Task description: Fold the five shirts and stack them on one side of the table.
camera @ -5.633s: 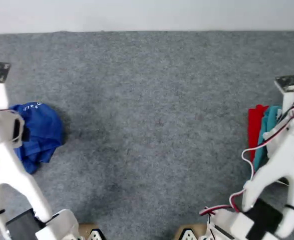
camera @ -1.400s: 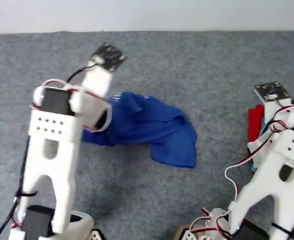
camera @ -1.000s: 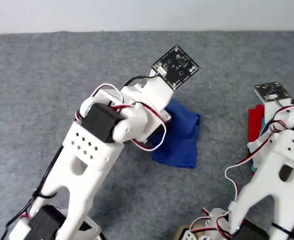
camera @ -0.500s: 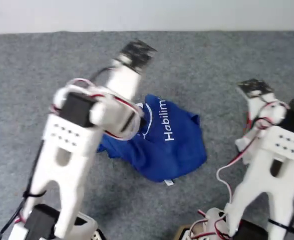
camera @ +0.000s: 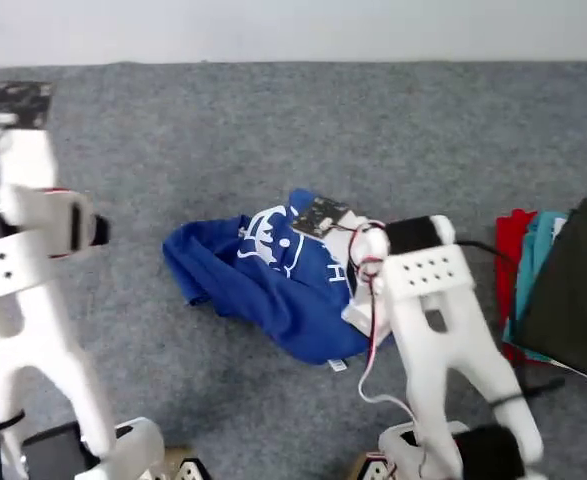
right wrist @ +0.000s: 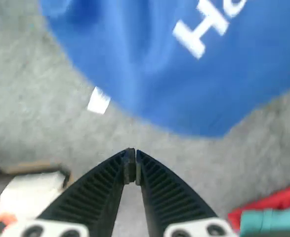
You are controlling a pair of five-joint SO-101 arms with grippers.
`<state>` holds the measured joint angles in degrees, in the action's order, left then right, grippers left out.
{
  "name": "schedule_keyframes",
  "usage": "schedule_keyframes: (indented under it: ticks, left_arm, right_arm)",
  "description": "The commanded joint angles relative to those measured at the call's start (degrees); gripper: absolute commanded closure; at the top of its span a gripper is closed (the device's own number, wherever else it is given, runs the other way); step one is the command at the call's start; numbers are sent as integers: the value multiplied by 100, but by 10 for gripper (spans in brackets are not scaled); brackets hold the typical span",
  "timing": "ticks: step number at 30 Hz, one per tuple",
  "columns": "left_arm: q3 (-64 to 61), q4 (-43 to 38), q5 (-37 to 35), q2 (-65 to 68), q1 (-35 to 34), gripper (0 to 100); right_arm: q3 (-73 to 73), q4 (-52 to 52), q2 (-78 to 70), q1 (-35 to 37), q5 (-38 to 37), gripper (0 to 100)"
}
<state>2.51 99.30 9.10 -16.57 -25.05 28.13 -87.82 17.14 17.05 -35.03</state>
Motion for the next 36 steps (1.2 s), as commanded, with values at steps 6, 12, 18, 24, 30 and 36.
schedule_keyframes:
  ticks: [6, 12, 18, 24, 30, 36]
  left_arm:
    - [40, 35, 123, -211, -879, 776]
    - [40, 62, 123, -211, -1081, 776]
    - [40, 62, 114, -211, -1064, 776]
    - [40, 62, 105, -211, -1064, 776]
    - [31, 62, 97, -211, -1055, 776]
    - [31, 62, 88, -211, -1046, 776]
  right_arm:
    - [-1037, 2185, -2404, 75, 26, 990]
    - [-3446, 2255, -4040, 101, 44, 990]
    - [-5855, 1420, -5112, 312, 44, 990]
    - [-7253, -453, -5552, 602, 53, 989]
    - [-7745, -1525, -5552, 532, 53, 921]
    - [-7569, -1525, -5130, 268, 334, 855]
